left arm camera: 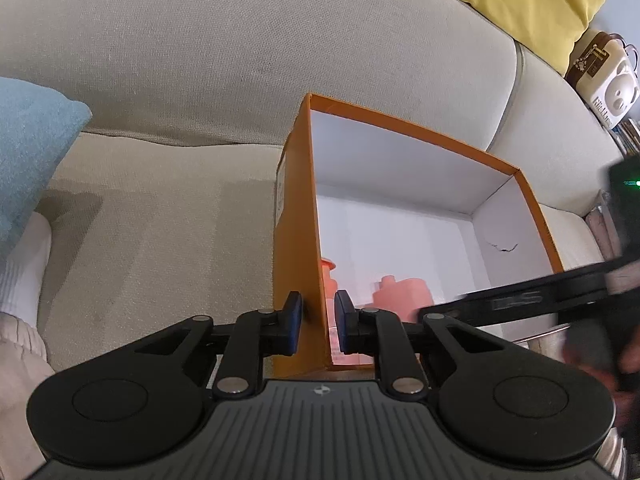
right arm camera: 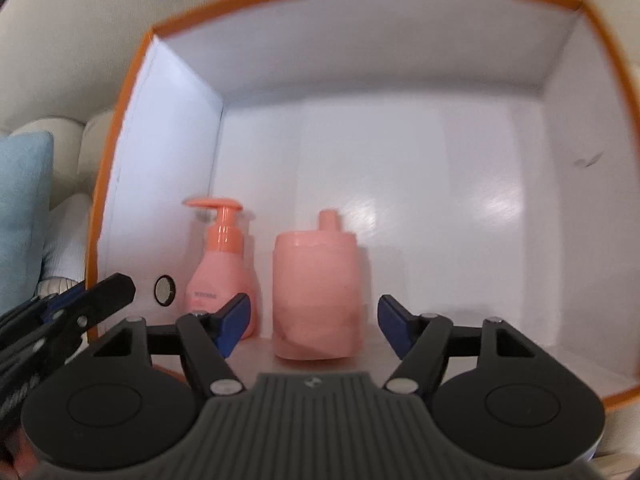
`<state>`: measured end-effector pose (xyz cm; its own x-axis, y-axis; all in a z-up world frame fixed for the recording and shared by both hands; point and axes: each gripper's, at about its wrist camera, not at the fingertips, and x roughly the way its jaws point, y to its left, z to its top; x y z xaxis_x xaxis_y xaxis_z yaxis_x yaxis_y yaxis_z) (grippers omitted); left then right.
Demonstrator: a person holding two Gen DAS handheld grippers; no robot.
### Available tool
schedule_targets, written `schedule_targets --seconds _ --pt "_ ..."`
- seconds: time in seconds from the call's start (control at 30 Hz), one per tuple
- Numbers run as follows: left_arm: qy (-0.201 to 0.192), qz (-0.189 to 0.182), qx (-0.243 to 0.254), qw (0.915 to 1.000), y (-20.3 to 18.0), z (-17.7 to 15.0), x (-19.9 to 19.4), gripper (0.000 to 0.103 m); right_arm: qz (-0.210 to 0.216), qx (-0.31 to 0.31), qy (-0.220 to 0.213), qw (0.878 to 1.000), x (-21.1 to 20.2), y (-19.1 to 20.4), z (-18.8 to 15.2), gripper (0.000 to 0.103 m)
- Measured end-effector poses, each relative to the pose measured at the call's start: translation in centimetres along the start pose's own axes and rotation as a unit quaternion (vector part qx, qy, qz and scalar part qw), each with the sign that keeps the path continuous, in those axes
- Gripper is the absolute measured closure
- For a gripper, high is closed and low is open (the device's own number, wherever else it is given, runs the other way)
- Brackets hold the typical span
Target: Organize rigid objects
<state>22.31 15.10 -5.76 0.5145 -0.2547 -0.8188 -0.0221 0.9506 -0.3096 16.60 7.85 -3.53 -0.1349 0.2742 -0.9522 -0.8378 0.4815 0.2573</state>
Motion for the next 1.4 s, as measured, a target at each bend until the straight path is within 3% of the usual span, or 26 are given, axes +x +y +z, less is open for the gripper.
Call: schedule_targets --seconds 0.17,0.3,0.33,0.37,0.5,0.63,0.7,0.93,1.33,1.4 --pt "-0.014 0.024 0.007 0.9996 -0.6 -0.2 -0.3 0.082 -0.047 -0.038 -0.115 0.991 -6.3 -1.9 -2.5 0.037" --pt "-0.016 0.041 0.022 0.9988 -1.2 -0.4 -0.1 0.082 -0.123 -0.047 -0.205 0.97 -10.1 -6.1 -3.3 0.037" --pt "-0.015 0.042 0.025 0.9987 -1.3 -0.4 0.0 0.082 -0.143 -0.048 -0.218 0.964 -10.6 -9.5 -2.4 0.037" --pt "-0.013 0.043 0.027 0.9986 -1.4 -0.5 0.1 0.082 -0.162 -0.048 -0.224 0.96 -10.7 -10.2 -2.7 0.037" --pt "-0.015 0.058 0.031 0.9977 -2.2 -0.9 0.1 0.087 -0.15 -0.012 -0.193 0.97 -9.0 -13.1 -3.0 0.056" --pt "-0.016 0.082 0.046 0.9955 -2.9 -1.0 0.2 0.093 -0.119 0.015 -0.161 0.98 -7.5 -14.0 -3.0 0.091" --pt "-0.014 0.086 0.049 0.995 -3.3 -1.1 0.1 0.093 -0.101 0.031 -0.149 0.983 -6.8 -14.5 -3.0 0.098" --pt "-0.013 0.1 0.044 0.9939 -3.7 -2.2 -0.2 0.093 -0.133 0.0 -0.148 0.98 -5.7 -12.0 -5.7 0.099" --pt "-0.005 0.106 0.035 0.9937 -4.1 -4.9 -1.4 0.093 -0.112 0.004 -0.13 0.985 -6.8 -12.5 -8.9 0.099" --pt "-0.006 0.098 0.024 0.9949 -3.9 -4.6 -1.3 0.092 -0.111 0.001 -0.131 0.985 -6.7 -12.5 -8.8 0.094"
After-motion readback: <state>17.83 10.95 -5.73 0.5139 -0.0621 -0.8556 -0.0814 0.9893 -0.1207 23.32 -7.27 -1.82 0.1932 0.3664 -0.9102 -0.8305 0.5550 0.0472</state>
